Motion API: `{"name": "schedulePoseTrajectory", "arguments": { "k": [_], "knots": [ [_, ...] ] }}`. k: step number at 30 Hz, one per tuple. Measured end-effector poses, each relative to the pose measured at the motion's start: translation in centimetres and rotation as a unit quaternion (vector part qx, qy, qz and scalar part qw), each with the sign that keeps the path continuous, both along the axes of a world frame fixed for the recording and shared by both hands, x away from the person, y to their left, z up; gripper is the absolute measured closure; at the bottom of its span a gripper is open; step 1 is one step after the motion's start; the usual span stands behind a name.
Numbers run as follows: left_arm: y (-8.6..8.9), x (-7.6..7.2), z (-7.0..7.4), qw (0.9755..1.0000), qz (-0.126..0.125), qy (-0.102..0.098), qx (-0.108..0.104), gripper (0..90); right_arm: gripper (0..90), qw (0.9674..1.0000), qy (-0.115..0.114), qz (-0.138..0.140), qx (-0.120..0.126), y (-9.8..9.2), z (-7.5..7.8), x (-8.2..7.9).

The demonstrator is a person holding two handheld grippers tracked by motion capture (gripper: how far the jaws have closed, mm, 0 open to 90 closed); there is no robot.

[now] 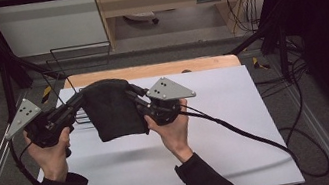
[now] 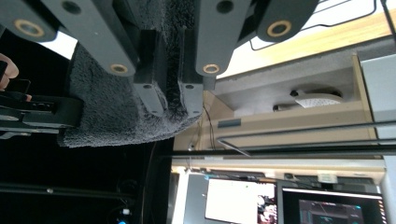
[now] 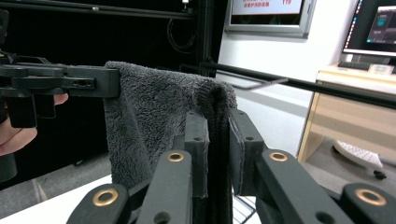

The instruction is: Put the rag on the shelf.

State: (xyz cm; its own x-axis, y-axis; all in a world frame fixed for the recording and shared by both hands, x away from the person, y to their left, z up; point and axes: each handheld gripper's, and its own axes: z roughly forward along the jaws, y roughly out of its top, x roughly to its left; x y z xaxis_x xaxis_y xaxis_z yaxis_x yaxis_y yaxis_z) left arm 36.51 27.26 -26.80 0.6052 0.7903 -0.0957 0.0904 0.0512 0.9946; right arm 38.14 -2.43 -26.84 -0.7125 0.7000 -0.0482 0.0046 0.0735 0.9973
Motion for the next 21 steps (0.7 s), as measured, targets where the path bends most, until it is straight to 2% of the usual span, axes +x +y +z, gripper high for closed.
{"name": "schedulePoseTrajectory", "arguments": {
  "k": [13,21],
  "knots": [
    [2.0,0.7,2.5,0.9985,0.028,-0.036,-0.030,82.4,80.0,0.9992,-0.033,-0.002,0.020,2.4,2.6,1.3],
    [2.8,1.1,4.0,0.9969,0.042,-0.053,-0.039,82.3,80.1,0.9983,-0.048,-0.007,0.033,3.7,4.2,2.0]
  ]
}}
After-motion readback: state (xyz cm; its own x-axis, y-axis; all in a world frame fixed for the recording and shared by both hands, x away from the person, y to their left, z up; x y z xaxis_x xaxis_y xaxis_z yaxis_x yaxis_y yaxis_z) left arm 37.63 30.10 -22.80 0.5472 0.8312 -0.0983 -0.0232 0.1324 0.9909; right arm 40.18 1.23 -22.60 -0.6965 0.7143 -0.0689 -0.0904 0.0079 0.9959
